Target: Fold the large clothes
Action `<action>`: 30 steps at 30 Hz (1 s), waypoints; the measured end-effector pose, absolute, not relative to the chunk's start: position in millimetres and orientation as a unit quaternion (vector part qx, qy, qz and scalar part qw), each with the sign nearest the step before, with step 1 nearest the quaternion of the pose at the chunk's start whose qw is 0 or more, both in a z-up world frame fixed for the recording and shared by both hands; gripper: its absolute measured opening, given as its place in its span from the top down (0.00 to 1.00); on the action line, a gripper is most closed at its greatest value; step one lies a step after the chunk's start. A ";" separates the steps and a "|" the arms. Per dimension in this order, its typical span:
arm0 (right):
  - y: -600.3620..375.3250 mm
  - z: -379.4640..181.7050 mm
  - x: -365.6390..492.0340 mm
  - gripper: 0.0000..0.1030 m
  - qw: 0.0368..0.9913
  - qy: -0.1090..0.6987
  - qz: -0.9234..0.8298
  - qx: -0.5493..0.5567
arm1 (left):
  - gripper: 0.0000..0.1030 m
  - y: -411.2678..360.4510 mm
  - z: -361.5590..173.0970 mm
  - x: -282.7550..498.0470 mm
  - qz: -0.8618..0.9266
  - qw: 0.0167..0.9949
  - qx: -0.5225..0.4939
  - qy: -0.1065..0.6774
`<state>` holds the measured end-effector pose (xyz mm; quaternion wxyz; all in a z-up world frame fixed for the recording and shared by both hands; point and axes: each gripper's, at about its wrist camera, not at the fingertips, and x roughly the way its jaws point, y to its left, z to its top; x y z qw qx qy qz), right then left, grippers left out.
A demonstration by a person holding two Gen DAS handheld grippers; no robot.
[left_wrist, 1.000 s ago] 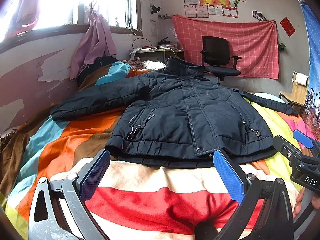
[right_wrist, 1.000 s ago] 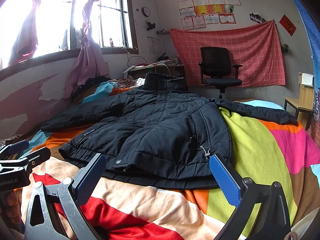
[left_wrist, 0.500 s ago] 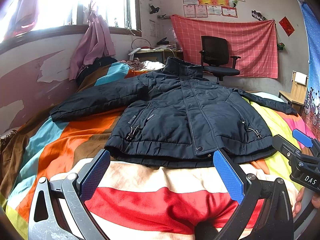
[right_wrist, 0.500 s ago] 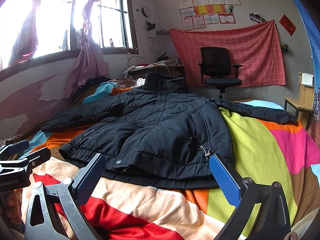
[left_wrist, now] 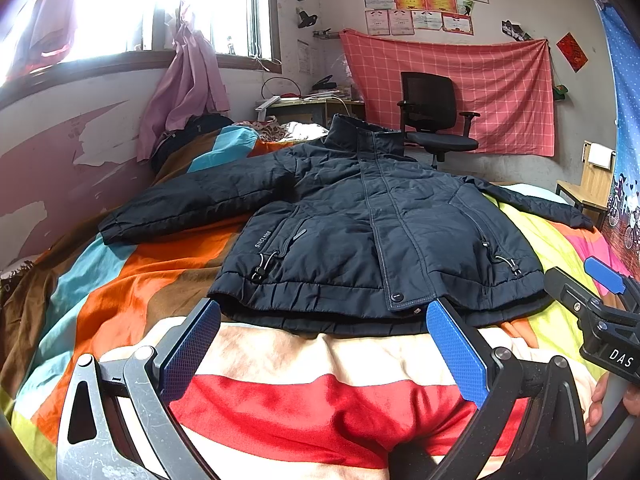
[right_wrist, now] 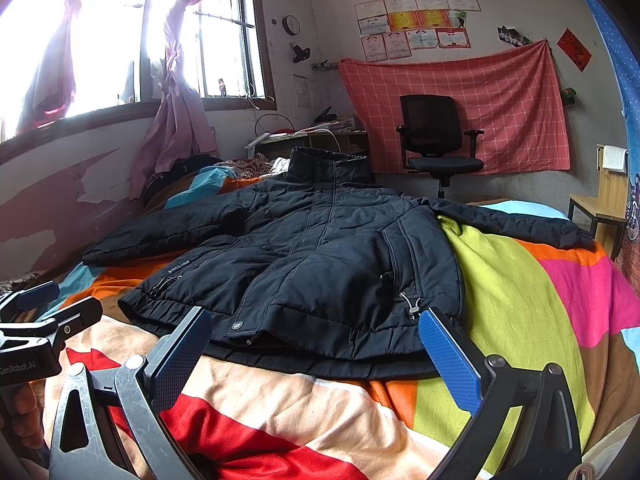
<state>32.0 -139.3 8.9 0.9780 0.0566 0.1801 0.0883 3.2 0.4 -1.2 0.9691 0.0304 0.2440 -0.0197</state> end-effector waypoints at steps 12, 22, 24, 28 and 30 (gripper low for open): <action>-139.6 9.2 31.6 0.00 0.978 0.180 0.089 0.057 | 0.02 -0.1 -1.3 3.3 -0.019 0.969 0.031 0.244; -140.0 8.0 31.8 0.00 0.978 0.180 0.089 0.058 | 0.02 0.3 -1.1 3.1 -0.019 0.969 0.031 0.244; -139.9 8.0 31.7 0.00 0.978 0.180 0.089 0.058 | 0.02 0.5 -1.1 3.1 -0.019 0.969 0.032 0.244; -140.5 5.4 32.5 0.00 0.978 0.181 0.089 0.058 | 0.02 -0.1 -1.4 3.5 -0.018 0.969 0.032 0.245; -140.7 5.8 32.3 0.00 0.977 0.186 0.089 0.059 | 0.02 -0.3 -1.5 3.9 -0.015 0.968 0.030 0.247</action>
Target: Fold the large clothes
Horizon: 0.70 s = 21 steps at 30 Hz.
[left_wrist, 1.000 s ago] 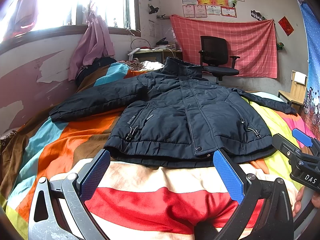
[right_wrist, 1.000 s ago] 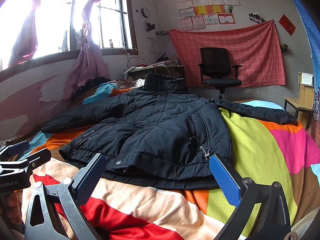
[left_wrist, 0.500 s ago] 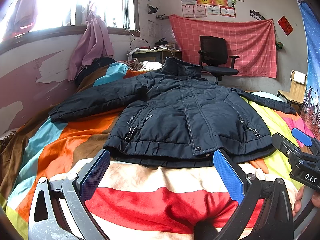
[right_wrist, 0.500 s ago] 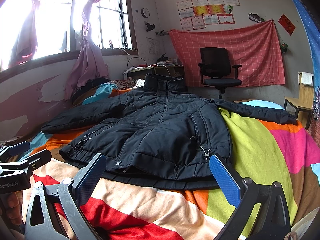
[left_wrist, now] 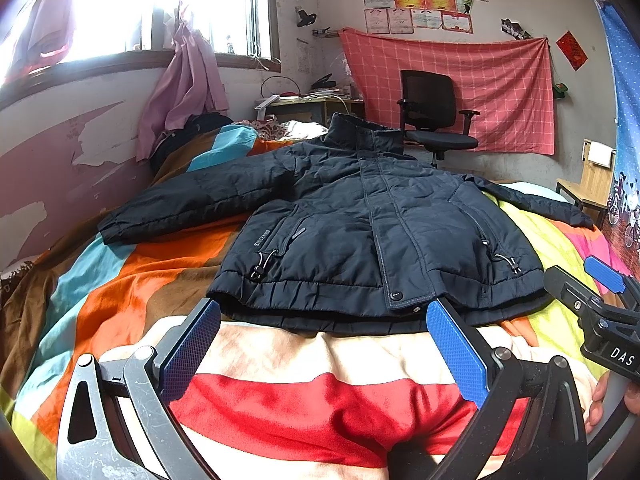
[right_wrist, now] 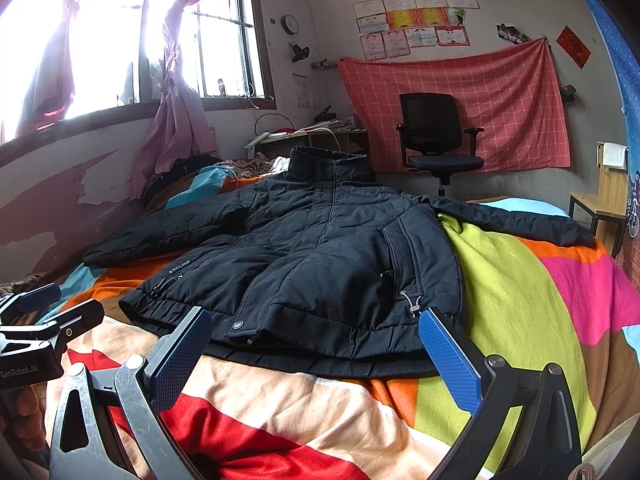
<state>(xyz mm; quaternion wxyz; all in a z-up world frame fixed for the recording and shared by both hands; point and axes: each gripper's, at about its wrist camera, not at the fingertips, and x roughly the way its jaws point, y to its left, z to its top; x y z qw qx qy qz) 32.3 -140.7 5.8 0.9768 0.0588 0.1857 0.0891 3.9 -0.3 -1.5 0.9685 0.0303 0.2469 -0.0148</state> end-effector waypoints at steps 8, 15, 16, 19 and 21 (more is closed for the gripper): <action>-138.0 -1.2 47.0 0.00 0.962 0.256 0.077 0.062 | 0.02 1.6 -13.2 18.9 -0.004 0.954 0.022 0.298; -145.4 -9.6 66.3 0.00 0.943 0.324 0.053 0.044 | 0.02 5.6 -25.4 40.9 0.026 0.930 0.043 0.364; -148.9 -9.9 69.9 0.00 0.941 0.332 0.050 0.041 | 0.02 4.5 -27.4 44.3 0.031 0.926 0.051 0.372; -155.8 -7.5 79.9 0.00 0.936 0.348 0.042 0.031 | 0.02 -0.6 -32.7 58.9 0.025 0.910 0.072 0.409; -162.2 -3.7 84.7 0.00 0.936 0.350 0.038 0.029 | 0.02 -2.2 -33.0 70.8 0.015 0.898 0.075 0.433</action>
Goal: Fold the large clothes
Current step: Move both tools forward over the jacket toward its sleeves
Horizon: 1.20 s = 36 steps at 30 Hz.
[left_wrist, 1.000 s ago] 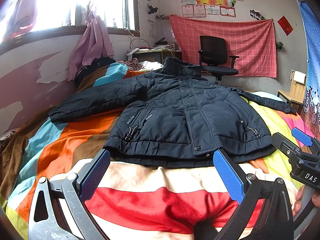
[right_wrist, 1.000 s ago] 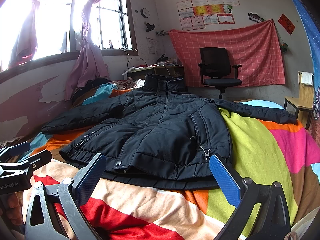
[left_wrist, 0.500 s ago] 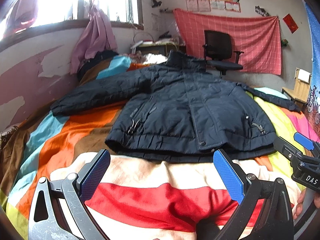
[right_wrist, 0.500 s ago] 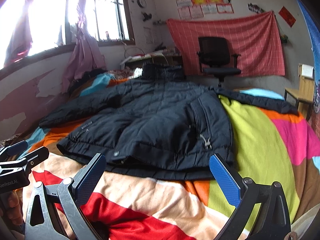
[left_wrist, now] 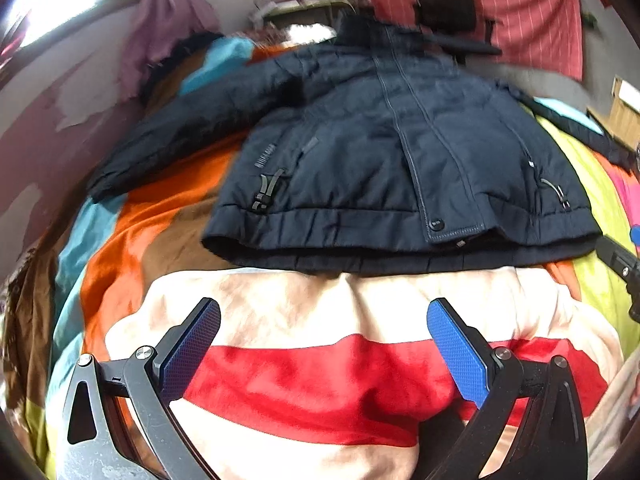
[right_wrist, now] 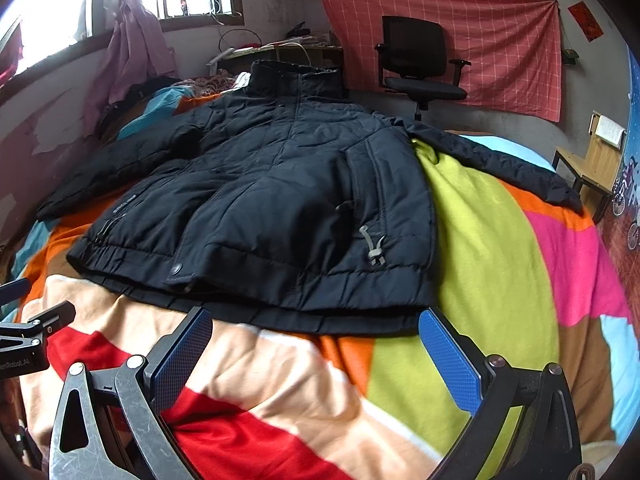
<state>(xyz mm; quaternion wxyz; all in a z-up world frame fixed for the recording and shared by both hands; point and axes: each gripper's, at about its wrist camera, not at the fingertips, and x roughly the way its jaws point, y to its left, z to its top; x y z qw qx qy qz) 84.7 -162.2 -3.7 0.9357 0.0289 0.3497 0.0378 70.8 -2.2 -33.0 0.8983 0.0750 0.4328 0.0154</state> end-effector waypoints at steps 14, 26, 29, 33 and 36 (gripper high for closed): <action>-216.3 38.5 150.8 0.00 0.941 0.336 0.024 0.009 | 0.02 -46.9 15.0 180.7 -0.006 0.848 0.145 0.510; -313.4 33.8 226.2 0.00 0.936 0.344 -0.057 0.046 | 0.02 -131.7 26.4 296.3 -0.080 0.876 0.223 0.420; -342.7 33.0 248.5 0.00 0.938 0.335 -0.087 0.024 | 0.02 -149.0 17.1 332.0 -0.105 0.885 0.218 0.396; -375.9 25.2 275.4 0.00 0.937 0.328 -0.116 0.046 | 0.02 -163.9 -3.3 385.4 -0.139 0.892 0.188 0.387; -397.1 12.8 290.9 0.00 0.934 0.322 -0.137 0.076 | 0.02 -174.7 -12.8 413.1 -0.159 0.900 0.170 0.369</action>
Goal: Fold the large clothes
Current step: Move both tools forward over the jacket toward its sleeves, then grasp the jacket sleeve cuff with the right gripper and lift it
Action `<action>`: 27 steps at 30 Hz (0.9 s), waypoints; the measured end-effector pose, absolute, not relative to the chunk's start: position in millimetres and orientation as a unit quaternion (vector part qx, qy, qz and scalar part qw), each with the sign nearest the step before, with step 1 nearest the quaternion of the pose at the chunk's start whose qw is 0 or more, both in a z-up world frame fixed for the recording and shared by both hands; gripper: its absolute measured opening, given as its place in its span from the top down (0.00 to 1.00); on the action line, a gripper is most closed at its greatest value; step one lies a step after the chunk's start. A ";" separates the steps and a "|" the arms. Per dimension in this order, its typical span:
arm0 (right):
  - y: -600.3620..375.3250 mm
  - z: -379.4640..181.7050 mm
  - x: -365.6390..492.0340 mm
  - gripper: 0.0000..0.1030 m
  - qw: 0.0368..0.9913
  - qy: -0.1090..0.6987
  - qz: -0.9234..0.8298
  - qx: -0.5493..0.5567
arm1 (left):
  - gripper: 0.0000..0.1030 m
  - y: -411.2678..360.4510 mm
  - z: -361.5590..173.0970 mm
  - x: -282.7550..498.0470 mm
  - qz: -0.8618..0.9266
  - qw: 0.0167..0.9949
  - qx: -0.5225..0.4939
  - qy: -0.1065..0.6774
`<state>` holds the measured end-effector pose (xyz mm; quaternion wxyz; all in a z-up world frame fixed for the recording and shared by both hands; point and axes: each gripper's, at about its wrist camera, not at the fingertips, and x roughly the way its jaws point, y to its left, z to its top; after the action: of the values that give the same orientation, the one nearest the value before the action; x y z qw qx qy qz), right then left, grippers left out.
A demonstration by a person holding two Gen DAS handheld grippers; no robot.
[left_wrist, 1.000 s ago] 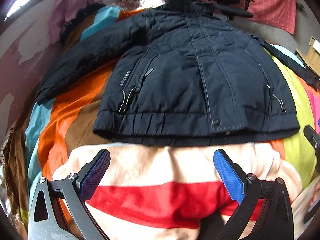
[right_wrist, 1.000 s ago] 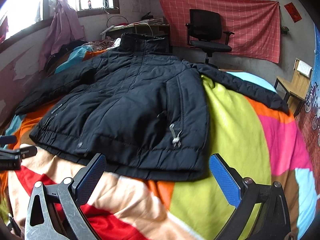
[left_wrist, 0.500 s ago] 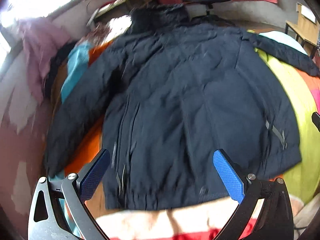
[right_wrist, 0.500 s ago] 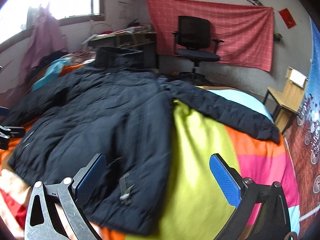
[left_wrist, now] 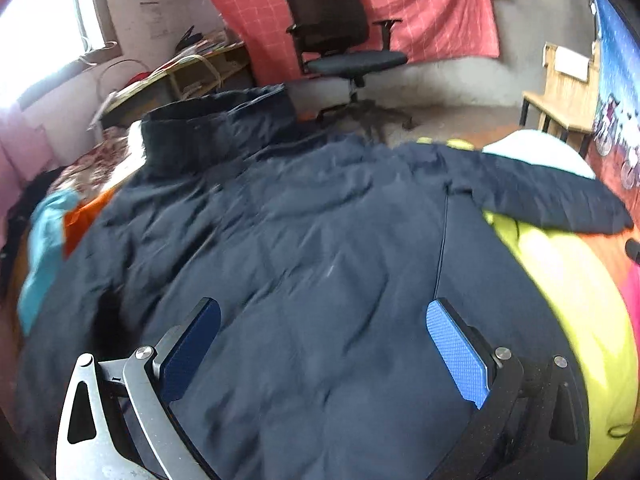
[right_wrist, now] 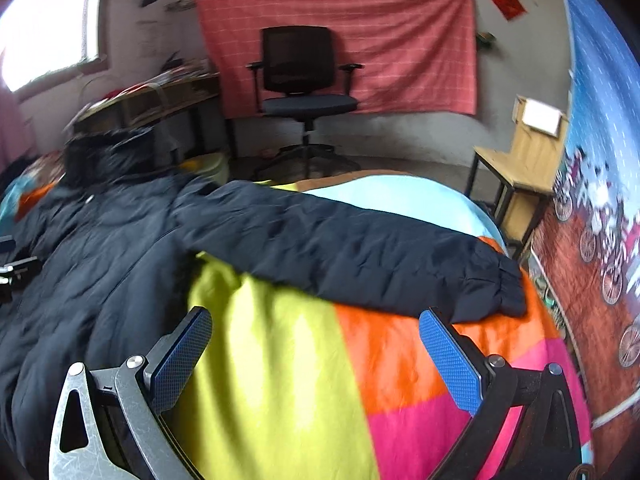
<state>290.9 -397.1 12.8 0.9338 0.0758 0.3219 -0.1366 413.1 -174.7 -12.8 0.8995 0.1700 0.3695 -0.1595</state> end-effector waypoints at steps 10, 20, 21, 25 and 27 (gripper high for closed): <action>-459.2 -35.2 306.0 0.00 0.903 0.317 -0.169 0.236 | 0.02 -234.1 -39.4 505.2 -0.235 0.904 0.046 0.355; -522.5 -63.4 311.4 0.01 0.839 0.279 -0.221 0.411 | 0.02 -253.5 -98.9 548.6 -0.220 0.878 0.056 0.421; -528.2 -65.2 310.8 0.03 0.830 0.274 -0.232 0.428 | 0.02 -253.3 -99.2 548.8 -0.221 0.879 0.057 0.419; -546.8 -67.1 308.9 0.62 0.805 0.265 -0.271 0.457 | 0.01 -250.6 -109.1 548.8 -0.226 0.882 0.058 0.410; -550.2 -64.6 308.1 0.78 0.802 0.261 -0.271 0.464 | 0.01 -250.9 -109.8 549.8 -0.229 0.881 0.058 0.411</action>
<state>308.1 -550.2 -64.6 0.8018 0.4643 0.2607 -0.2714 549.8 -250.9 -109.8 0.8807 0.0576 0.4109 -0.2285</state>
